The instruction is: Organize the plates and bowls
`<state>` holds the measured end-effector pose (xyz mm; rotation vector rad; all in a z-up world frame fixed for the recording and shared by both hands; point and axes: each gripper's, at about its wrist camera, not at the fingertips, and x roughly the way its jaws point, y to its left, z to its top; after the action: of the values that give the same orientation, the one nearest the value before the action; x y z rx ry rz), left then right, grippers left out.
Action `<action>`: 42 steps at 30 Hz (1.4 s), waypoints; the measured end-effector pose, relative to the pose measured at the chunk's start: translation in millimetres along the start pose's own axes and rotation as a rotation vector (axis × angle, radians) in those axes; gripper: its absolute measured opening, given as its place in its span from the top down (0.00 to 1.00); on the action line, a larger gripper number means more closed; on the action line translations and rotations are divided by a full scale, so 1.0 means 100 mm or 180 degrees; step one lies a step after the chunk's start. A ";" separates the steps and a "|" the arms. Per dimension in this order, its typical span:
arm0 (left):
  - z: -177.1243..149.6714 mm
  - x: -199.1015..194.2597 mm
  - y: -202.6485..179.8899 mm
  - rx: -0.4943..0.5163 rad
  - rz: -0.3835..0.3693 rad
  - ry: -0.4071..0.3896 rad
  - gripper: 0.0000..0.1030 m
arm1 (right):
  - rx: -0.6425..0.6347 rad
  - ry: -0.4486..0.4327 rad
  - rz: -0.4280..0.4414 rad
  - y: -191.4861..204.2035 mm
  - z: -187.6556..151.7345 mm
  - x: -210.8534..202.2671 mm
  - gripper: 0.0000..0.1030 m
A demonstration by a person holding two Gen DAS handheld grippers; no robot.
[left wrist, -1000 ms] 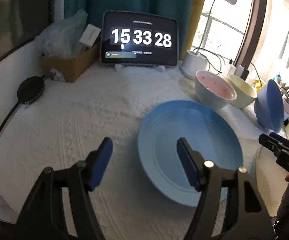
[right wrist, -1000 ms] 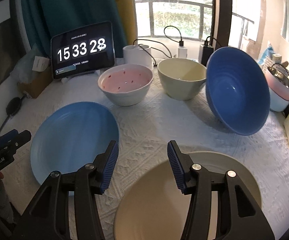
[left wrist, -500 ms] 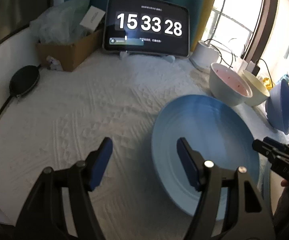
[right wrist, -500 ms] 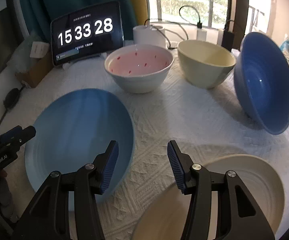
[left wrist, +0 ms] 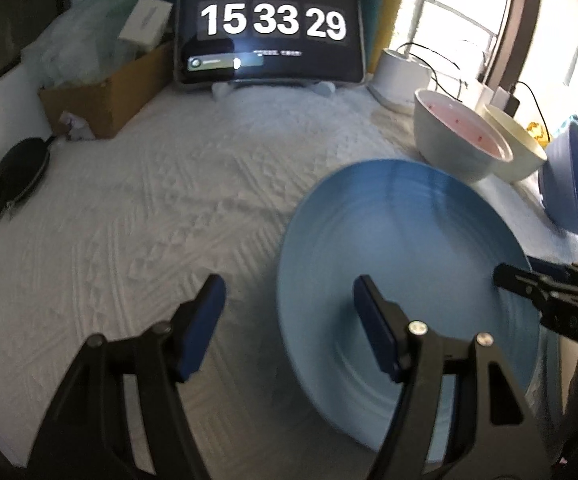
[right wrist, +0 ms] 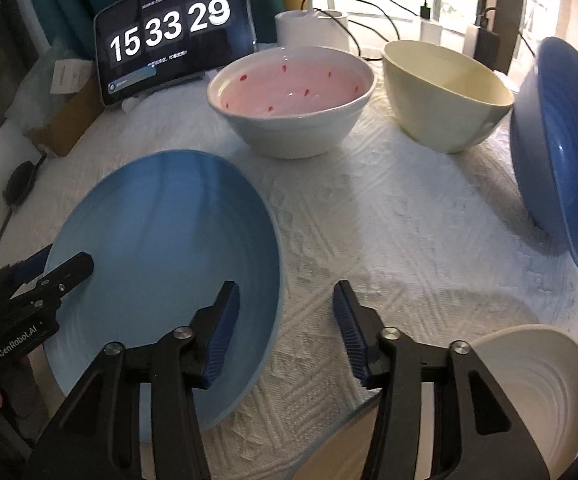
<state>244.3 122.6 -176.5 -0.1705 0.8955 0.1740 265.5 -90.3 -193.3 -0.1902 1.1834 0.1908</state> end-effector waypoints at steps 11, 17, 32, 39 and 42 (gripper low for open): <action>-0.04 -0.03 -0.10 0.0090 -0.0151 -0.0066 0.61 | -0.0184 -0.0041 0.0004 0.11 -0.03 -0.03 0.82; -0.07 -0.09 -0.04 0.0026 -0.0139 -0.0126 0.72 | -0.0167 -0.0055 -0.0005 0.11 -0.04 -0.06 0.82; -0.16 -0.46 -0.12 0.0055 -0.0139 -0.0306 0.72 | -0.0159 -0.0282 0.0010 0.07 -0.18 -0.42 0.82; -0.24 -0.65 -0.23 0.0082 -0.0103 -0.0380 0.72 | -0.0129 -0.0398 0.0043 0.01 -0.31 -0.61 0.82; -0.27 -0.75 -0.26 0.0094 -0.0077 -0.0424 0.72 | -0.0126 -0.0439 0.0067 0.01 -0.36 -0.69 0.82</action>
<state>183.4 85.2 -131.8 -0.1406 0.7627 0.1478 207.8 -101.8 -142.5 -0.1963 1.0453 0.2421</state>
